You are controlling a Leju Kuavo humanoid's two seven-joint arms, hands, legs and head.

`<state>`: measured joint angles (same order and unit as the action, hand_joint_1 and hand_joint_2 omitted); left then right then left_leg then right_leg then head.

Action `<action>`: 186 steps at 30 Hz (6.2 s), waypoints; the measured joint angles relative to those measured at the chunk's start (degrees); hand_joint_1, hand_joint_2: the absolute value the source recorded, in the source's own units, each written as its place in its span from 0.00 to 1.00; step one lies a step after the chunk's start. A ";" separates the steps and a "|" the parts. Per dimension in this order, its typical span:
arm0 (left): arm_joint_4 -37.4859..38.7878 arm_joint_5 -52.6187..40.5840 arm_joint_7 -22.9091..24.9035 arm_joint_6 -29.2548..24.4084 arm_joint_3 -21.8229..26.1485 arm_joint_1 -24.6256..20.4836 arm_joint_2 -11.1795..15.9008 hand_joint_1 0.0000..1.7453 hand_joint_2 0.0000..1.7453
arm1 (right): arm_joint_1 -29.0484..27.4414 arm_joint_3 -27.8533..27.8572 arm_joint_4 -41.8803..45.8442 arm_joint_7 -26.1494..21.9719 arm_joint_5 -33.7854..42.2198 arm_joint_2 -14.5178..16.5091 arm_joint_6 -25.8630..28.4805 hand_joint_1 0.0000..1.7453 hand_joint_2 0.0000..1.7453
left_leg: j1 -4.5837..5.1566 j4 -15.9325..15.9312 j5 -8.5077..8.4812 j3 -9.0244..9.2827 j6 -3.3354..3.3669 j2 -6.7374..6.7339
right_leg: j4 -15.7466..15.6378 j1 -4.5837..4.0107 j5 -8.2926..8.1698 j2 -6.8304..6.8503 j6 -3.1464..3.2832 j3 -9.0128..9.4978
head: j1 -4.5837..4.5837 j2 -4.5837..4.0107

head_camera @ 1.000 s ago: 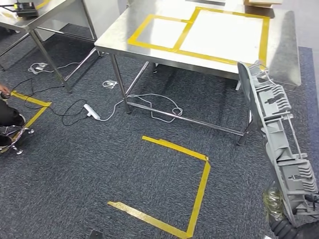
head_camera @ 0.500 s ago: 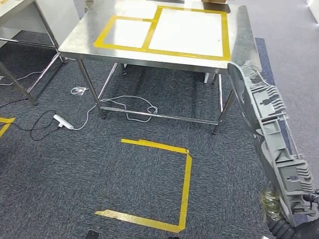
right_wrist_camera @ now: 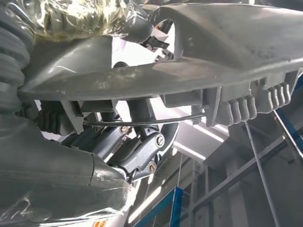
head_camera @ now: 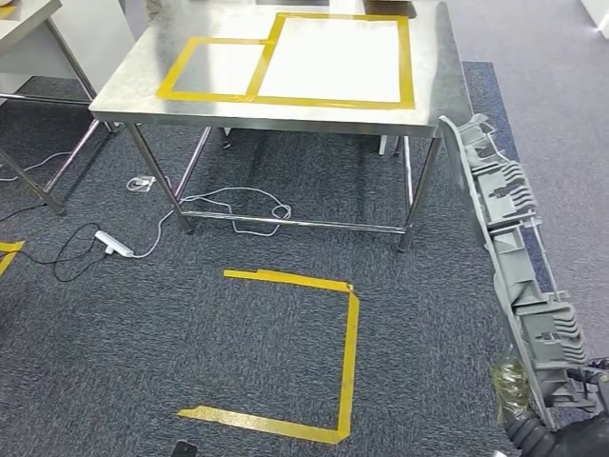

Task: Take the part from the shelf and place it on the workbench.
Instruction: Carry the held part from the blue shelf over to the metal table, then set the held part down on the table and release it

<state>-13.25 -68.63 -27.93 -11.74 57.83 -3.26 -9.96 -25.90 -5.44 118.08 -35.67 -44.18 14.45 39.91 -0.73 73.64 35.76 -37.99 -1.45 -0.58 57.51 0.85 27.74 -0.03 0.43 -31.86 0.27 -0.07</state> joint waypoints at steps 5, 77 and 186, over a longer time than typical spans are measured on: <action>0.00 -0.01 -0.11 0.49 0.00 -0.09 0.22 0.00 1.00 | 0.04 -0.28 -0.09 0.09 -0.36 -0.04 0.00 1.00 1.00 | 0.27 -14.66 -7.93 6.34 1.47 0.58 | 0.17 -0.40 0.08 -0.88 -0.36 0.11 | 0.01 0.00; 0.01 -3.43 0.17 1.56 -0.37 -1.19 0.02 0.00 1.00 | 8.60 -8.80 -6.96 2.02 -9.97 -2.91 0.00 1.00 1.00 | 0.12 -16.42 -8.73 5.85 2.70 0.58 | 16.29 -0.41 6.76 -0.06 -2.58 -8.27 | -0.13 0.00; 0.03 -8.35 3.56 4.71 -4.63 -3.97 -0.39 0.00 1.00 | 38.73 -16.26 -24.68 26.88 -25.36 -10.61 -0.04 1.00 1.00 | -0.02 -5.03 -7.78 -1.93 -0.10 0.98 | 0.61 -0.24 1.20 -0.32 0.20 0.06 | -1.13 0.00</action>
<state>-13.22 -76.98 -24.37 -7.04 53.20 -7.24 -10.34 12.83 -21.70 93.40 -8.79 -69.54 3.84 39.87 -0.76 68.61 27.98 -39.92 -1.55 0.40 58.12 0.61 28.94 -0.36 0.63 -31.80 -0.86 -0.07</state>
